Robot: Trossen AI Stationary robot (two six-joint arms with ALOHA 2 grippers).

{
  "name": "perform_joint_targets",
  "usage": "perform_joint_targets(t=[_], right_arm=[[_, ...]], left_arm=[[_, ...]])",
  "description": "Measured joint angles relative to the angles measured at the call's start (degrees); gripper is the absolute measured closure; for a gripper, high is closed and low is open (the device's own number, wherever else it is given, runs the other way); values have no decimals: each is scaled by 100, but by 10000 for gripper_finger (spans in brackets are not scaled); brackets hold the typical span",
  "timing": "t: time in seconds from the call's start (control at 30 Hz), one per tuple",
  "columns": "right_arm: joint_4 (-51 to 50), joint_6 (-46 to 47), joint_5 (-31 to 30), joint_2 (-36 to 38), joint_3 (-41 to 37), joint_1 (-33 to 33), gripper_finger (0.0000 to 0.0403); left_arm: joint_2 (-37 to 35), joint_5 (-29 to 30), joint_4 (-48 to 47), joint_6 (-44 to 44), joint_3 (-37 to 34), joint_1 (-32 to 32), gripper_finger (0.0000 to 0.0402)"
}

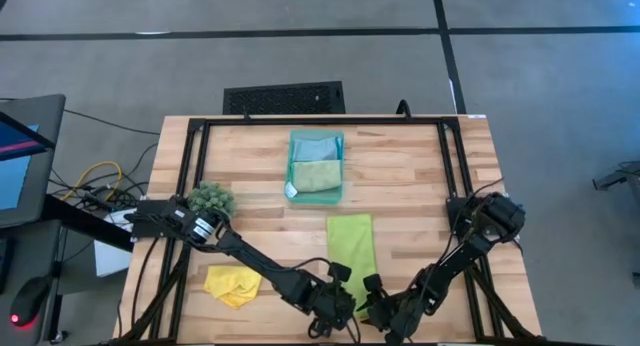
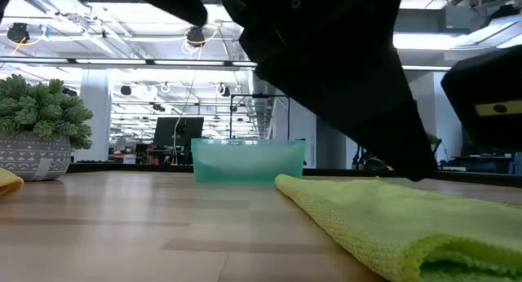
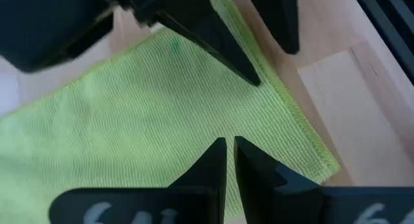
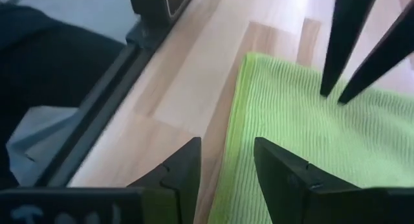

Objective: Fold microfiber towels
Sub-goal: Fold the light green microfiber cloth

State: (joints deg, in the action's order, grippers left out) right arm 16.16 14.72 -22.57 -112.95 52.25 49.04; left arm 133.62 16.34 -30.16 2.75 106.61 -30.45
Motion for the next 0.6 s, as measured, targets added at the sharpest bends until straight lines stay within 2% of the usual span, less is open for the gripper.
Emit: perform_joint_targets(t=[0.1, 0.2, 0.27, 0.43, 0.5, 0.6], right_arm=[[38, 26, -9, 6, 2, -2, 238], [88, 30, -19, 85, 5, -2, 239], [109, 37, -23, 94, 18, -4, 239], [74, 22, 20, 1, 7, -41, 239], [137, 24, 44, -86, 12, -52, 239], [138, 1, 71, -207, 20, -118, 240]], left_arm=[[-25, 23, 86, 113, -197, -30, 379], [-345, 191, 634, 296, -1052, -47, 379], [-753, 246, 1468, 414, -1799, -44, 379], [-1764, 206, 4262, 249, -3454, 33, 379], [-1960, 186, 5294, 154, -3927, 52, 379], [-1989, 40, 6198, 89, -4316, 86, 379]])
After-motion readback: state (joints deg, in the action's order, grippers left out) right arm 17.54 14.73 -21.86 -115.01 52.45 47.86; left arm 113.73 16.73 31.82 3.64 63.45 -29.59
